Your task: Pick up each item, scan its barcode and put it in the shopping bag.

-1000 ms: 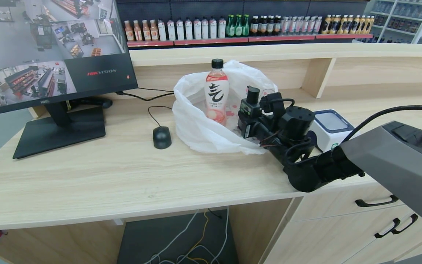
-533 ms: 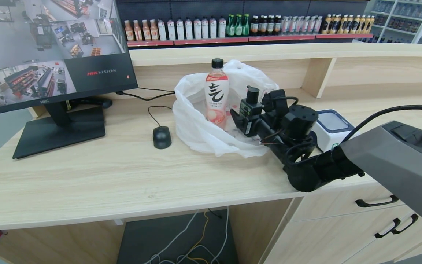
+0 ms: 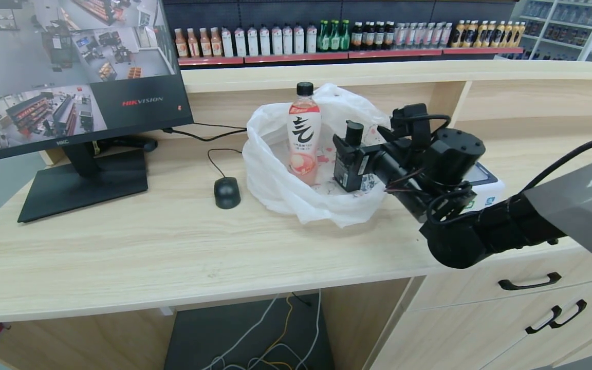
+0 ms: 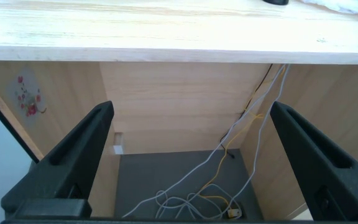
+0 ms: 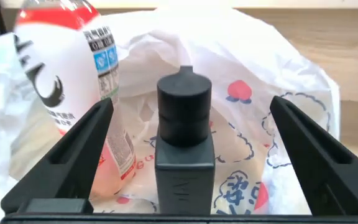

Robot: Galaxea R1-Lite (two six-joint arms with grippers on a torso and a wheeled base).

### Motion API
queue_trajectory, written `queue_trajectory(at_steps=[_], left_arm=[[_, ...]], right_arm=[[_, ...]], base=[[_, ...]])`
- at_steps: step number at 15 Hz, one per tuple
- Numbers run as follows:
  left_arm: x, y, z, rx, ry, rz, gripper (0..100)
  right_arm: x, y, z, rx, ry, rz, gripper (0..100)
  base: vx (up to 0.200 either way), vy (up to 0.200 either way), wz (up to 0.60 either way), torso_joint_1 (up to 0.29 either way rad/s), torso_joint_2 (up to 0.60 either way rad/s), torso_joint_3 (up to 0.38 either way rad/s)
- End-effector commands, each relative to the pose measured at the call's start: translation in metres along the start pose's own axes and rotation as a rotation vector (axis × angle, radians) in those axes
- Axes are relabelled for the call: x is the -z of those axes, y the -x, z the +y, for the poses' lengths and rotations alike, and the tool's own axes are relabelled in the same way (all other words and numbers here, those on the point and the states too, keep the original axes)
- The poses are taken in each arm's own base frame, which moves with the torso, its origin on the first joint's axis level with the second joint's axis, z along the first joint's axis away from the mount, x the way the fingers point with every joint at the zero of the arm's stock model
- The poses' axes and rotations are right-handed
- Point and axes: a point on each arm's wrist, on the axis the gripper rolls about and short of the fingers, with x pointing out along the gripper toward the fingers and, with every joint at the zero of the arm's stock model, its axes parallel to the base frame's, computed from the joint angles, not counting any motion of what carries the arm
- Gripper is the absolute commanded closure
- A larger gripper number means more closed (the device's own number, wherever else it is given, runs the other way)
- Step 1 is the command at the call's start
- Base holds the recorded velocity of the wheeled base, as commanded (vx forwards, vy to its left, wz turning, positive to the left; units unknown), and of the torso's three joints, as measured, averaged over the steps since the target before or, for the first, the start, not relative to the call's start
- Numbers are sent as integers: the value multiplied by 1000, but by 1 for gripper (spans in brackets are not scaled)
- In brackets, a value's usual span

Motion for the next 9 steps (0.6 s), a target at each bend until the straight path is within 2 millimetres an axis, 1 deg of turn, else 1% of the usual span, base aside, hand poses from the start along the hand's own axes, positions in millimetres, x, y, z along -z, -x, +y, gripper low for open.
queue_trajectory(at_steps=[1, 3, 5, 7, 9], left_arm=[[0, 0, 0, 1, 0, 0, 0], [0, 0, 0, 1, 0, 0, 0], [0, 0, 0, -1, 0, 0, 0], [0, 0, 0, -1, 0, 0, 0], [0, 0, 0, 1, 0, 0, 0]], right_arm=[[-35, 18, -3, 0, -4, -43, 0], [-55, 34, -3, -5, -7, -59, 0], [-76, 56, 1, -23, -14, -75, 0], [-97, 84, 4, -40, -23, -91, 0], [-118, 117, -1, -45, -28, -114, 0]], base=[[0, 0, 0, 0, 0, 0], [0, 0, 0, 0, 0, 0], [0, 0, 0, 0, 0, 0], [0, 0, 0, 0, 0, 0], [0, 0, 0, 0, 0, 0]])
